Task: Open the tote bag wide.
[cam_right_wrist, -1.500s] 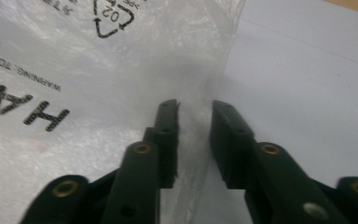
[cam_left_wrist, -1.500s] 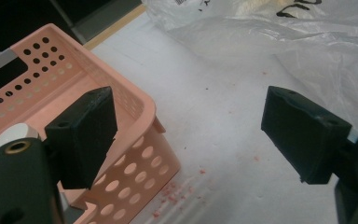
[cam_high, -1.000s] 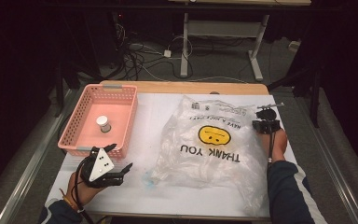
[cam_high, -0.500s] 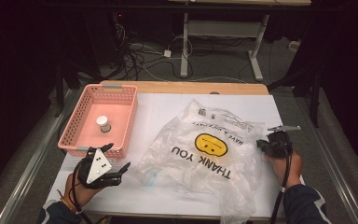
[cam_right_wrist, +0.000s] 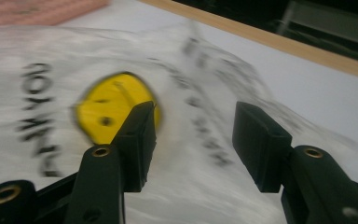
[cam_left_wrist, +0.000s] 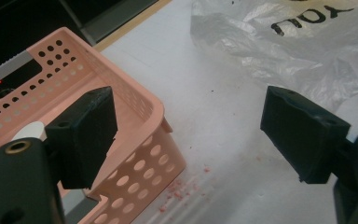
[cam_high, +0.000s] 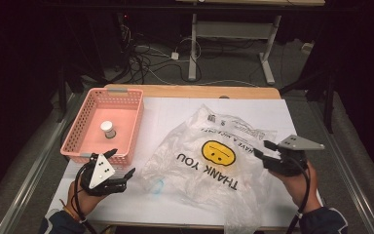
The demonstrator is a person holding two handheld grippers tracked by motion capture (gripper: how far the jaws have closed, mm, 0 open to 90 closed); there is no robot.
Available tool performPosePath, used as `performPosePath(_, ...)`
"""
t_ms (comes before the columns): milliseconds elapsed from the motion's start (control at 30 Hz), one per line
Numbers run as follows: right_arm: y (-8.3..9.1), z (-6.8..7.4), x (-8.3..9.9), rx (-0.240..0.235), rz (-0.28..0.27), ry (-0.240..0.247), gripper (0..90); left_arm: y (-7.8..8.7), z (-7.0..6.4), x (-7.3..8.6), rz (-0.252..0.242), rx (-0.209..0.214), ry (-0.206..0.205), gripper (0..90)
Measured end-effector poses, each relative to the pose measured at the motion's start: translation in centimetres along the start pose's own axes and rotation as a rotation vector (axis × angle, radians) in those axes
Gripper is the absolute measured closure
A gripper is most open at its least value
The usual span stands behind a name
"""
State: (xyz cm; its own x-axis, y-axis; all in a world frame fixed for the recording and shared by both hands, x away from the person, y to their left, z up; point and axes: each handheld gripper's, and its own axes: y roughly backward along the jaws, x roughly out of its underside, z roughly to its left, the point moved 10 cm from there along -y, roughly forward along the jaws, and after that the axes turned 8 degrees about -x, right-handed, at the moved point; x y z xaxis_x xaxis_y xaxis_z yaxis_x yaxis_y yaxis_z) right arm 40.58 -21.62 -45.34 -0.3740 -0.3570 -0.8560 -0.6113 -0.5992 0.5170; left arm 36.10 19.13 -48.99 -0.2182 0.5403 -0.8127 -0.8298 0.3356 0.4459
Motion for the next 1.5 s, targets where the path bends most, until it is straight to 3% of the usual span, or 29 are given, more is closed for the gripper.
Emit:
performPosePath(67,-0.7,2.7,-0.6,-0.079,-0.008,0.024,49.4,0.0,-0.2,-0.1,-0.002,0.0,-0.012,18.2)
performPosePath(100,-1.4,4.8,-0.8,-0.148,-0.007,0.036,48.7,0.0,-0.2,-0.2,-0.005,0.002,-0.012,18.3)
performPosePath(267,-4.4,12.2,0.5,-0.302,0.104,0.192,47.2,-0.1,-0.8,0.0,0.005,0.012,-0.045,18.3)
performPosePath(300,-5.5,14.3,1.5,-0.348,0.16,0.26,46.8,-0.2,-0.9,-0.1,0.003,0.014,-0.046,18.3)
performPosePath(333,-5.5,14.3,1.5,-0.348,0.16,0.26,46.8,-0.2,-0.9,-0.1,0.003,0.016,-0.047,18.3)
performPosePath(533,-8.1,17.3,4.3,-0.453,0.289,0.317,47.6,-0.2,-0.9,-0.1,0.004,0.019,-0.047,18.2)
performPosePath(667,-9.5,17.5,5.2,-0.454,0.35,0.315,52.6,-0.2,-1.0,-0.1,0.004,0.021,-0.049,18.2)
performPosePath(733,-10.0,17.2,5.7,-0.443,0.377,0.311,59.4,-0.2,-1.0,0.0,0.004,0.023,-0.05,18.2)
performPosePath(800,-10.3,16.7,5.4,-0.425,0.367,0.288,77.9,-0.2,-0.9,0.0,0.005,0.023,-0.046,18.3)
performPosePath(833,-10.3,16.7,5.4,-0.425,0.367,0.288,77.9,-0.2,-0.9,0.0,0.006,0.022,-0.048,18.3)
performPosePath(933,-10.7,16.1,5.2,-0.408,0.353,0.258,89.8,-0.2,-0.9,0.1,0.008,0.023,-0.05,18.3)
performPosePath(1067,-10.9,15.4,4.8,-0.379,0.325,0.238,90.0,-0.2,-0.9,0.2,0.013,0.027,-0.057,18.2)
performPosePath(1133,-10.8,14.6,3.5,-0.349,0.267,0.195,90.0,-0.2,-0.9,0.2,0.015,0.026,-0.058,18.3)
performPosePath(1233,-10.7,14.1,2.3,-0.333,0.226,0.178,90.0,-0.2,-0.8,0.1,0.008,0.026,-0.05,18.2)
performPosePath(1400,-10.5,12.3,0.0,-0.287,0.167,0.16,90.0,-0.1,-0.8,0.1,0.007,0.027,-0.052,18.2)
performPosePath(1500,-9.8,11.7,-1.6,-0.252,0.13,0.179,90.0,-0.1,-0.8,0.1,0.009,0.028,-0.053,18.3)
